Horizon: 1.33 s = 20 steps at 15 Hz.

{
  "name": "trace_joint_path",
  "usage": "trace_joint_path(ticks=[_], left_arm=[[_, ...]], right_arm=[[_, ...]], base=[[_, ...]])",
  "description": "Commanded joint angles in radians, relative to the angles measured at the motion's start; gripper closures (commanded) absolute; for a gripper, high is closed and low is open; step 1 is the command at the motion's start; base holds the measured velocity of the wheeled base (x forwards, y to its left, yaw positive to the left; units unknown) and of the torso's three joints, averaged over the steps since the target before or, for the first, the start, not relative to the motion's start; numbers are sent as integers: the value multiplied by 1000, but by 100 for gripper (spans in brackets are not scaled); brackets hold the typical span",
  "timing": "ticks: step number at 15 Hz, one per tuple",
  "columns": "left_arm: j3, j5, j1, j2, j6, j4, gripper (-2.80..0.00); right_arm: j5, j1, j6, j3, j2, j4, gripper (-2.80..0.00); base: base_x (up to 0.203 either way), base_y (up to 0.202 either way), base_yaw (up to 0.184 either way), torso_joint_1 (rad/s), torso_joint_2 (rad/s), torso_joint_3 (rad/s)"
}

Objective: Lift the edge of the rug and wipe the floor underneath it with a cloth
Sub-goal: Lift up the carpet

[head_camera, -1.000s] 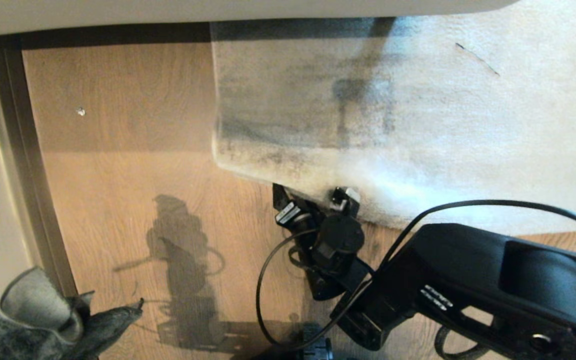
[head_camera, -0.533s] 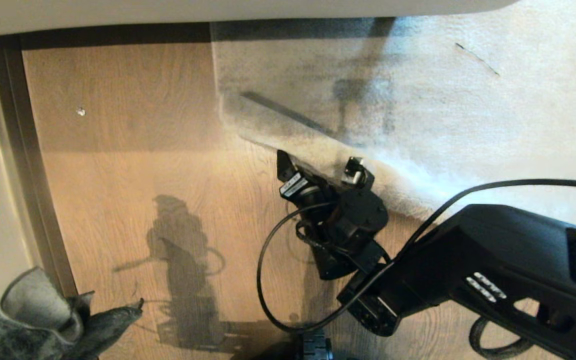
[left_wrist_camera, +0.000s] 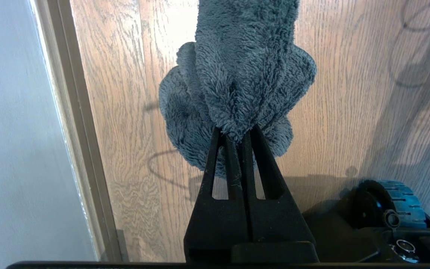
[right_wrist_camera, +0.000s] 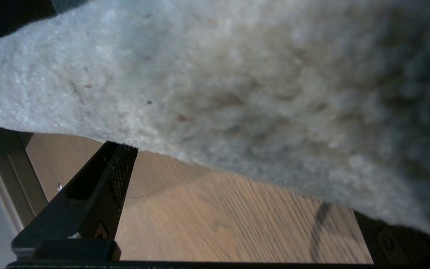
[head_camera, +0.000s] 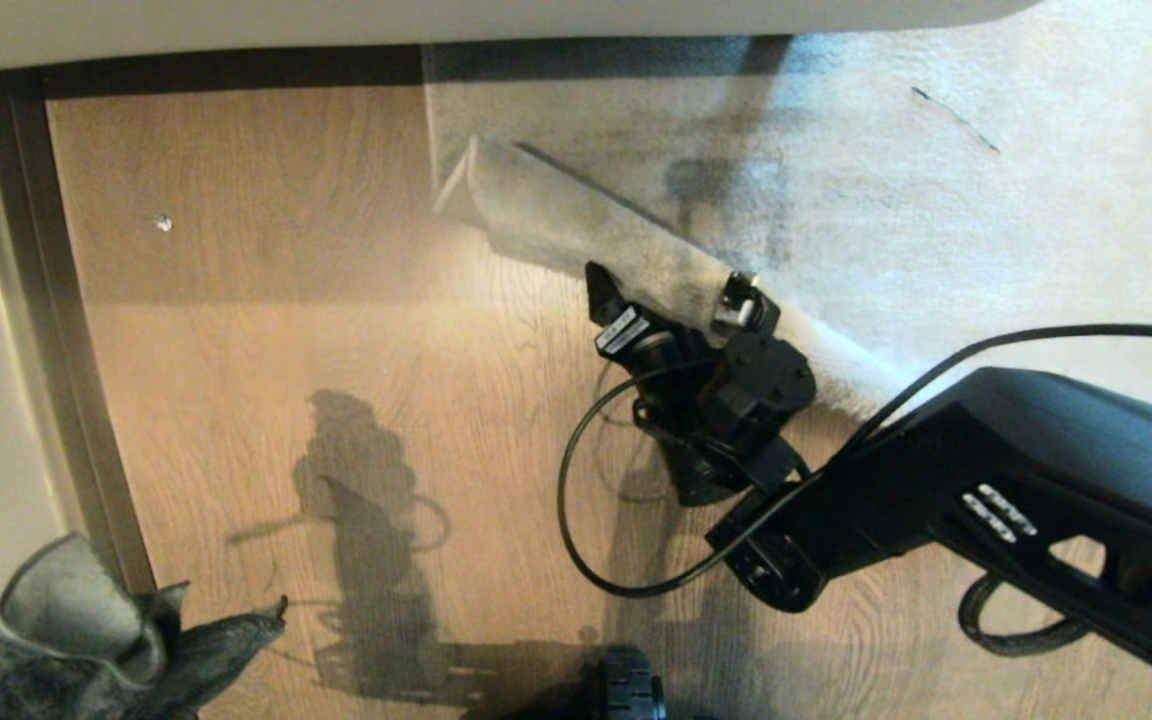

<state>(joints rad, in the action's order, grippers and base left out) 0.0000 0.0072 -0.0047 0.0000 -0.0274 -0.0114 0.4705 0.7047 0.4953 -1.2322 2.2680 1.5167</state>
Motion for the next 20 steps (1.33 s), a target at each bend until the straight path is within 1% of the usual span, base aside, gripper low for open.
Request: trace_joint_path(ticks=[1, 5, 10, 12, 15, 18, 20], left_arm=[[0, 0, 0, 0, 0, 1, 0], [0, 0, 0, 0, 0, -1, 0], [0, 0, 0, 0, 0, -1, 0], [0, 0, 0, 0, -2, -1, 0], [0, 0, 0, 0, 0, 1, 0], [0, 0, 0, 0, 0, 0, 0], [0, 0, 0, 0, 0, 1, 0]], right_arm=[[-9, -30, -3, -22, -17, 50, -280], [-67, -48, -38, -36, -60, 50, -280], [-68, -47, -32, -1, -99, 50, -280], [-59, -41, 30, 8, -114, 50, -280], [-17, -19, 134, 27, -132, 50, -280], [25, 16, 280, 40, -145, 50, -280], [26, 45, 326, 29, -139, 50, -280]], base=[[0, 0, 0, 0, 0, 0], [0, 0, 0, 0, 0, 0], [0, 0, 0, 0, 0, 0], [0, 0, 0, 0, 0, 0], [0, 0, 0, 0, 0, 0], [0, 0, 0, 0, 0, 0], [0, 0, 0, 0, 0, 0]])
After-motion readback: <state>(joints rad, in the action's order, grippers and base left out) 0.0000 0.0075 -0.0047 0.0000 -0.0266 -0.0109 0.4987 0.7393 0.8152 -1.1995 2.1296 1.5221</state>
